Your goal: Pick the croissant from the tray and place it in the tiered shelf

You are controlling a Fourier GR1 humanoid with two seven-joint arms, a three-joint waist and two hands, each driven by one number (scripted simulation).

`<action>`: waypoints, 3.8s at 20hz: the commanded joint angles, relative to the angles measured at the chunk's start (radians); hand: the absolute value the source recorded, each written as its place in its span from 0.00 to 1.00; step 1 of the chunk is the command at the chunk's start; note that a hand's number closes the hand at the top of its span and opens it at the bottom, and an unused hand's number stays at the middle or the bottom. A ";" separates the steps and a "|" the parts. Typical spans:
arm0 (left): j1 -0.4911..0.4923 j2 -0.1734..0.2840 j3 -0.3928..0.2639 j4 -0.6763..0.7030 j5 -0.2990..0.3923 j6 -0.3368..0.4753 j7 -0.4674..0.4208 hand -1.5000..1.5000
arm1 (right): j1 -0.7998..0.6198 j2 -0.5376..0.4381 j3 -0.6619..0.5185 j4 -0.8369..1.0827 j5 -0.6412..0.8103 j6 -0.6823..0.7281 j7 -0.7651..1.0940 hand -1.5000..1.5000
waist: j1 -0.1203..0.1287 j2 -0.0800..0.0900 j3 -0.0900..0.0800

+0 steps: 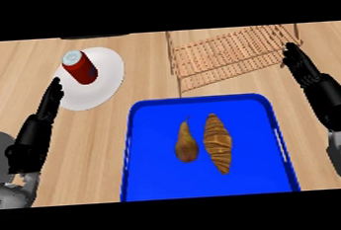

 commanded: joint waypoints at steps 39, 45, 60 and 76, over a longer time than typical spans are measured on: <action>0.087 -0.161 0.118 0.218 0.235 -0.193 0.250 0.50 | 0.014 -0.093 0.274 -0.563 0.436 -0.072 1.180 0.00 | 0.033 0.006 -0.020; 0.103 -0.206 0.107 0.247 0.206 -0.177 0.225 0.50 | -0.096 0.005 0.333 -0.445 0.444 -0.010 1.302 0.00 | 0.022 0.005 -0.020; 0.094 -0.196 0.152 0.235 0.181 -0.183 0.252 0.50 | -0.076 0.122 0.448 -0.362 0.643 0.049 1.392 0.00 | -0.002 0.000 -0.019; 0.045 -0.224 0.177 0.270 0.153 -0.216 0.285 0.50 | -0.049 0.300 0.408 -0.135 0.864 0.042 1.259 0.00 | -0.001 0.004 -0.018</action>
